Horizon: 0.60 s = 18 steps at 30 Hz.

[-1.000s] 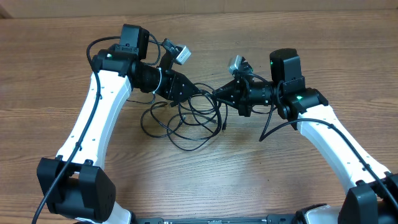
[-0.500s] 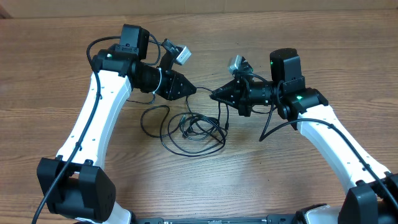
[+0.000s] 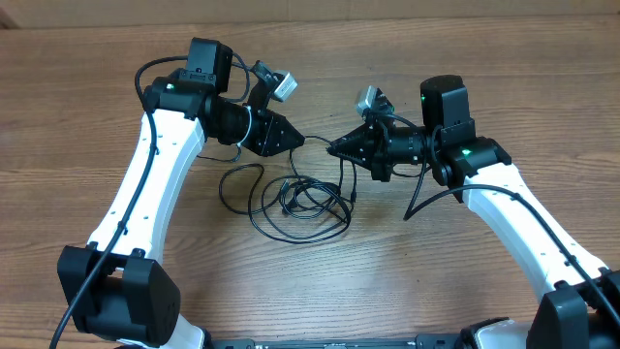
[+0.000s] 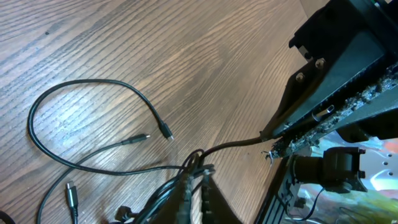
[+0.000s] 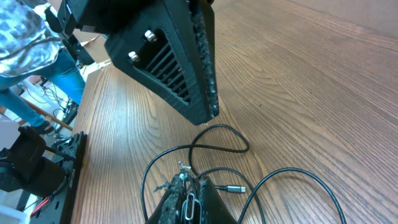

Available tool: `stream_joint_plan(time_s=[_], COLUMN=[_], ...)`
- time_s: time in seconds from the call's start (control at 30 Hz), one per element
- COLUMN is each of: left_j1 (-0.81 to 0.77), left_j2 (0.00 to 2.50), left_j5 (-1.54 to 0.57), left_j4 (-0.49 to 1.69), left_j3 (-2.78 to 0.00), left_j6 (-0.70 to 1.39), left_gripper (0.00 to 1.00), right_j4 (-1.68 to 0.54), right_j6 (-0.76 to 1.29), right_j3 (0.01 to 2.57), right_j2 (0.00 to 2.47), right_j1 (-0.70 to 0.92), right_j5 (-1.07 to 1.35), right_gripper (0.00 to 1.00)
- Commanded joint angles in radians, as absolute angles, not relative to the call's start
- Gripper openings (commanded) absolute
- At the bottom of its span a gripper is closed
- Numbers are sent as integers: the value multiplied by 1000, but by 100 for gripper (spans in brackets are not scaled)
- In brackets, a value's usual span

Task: Untangle cables

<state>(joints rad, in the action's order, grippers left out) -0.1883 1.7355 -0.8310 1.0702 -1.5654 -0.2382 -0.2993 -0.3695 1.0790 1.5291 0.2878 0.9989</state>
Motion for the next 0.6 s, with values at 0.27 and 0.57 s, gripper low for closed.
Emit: stream_joint_plan(time_s=[0.27,0.57], left_j1=[-223,-225], left_j2=[1730,1730], left_j5=[-682,-669], left_j4=[1182,1181], left_j3=[-1579,-1579], left_j6=[-426,-426], left_gripper=[20,38], right_j4=[-115,191], right_j6=[-259,54], right_j3=[1093,1093], right_j2=[1522,1522], right_j1=[281,247], right_j5=[1023,1041], right_gripper=[4,4])
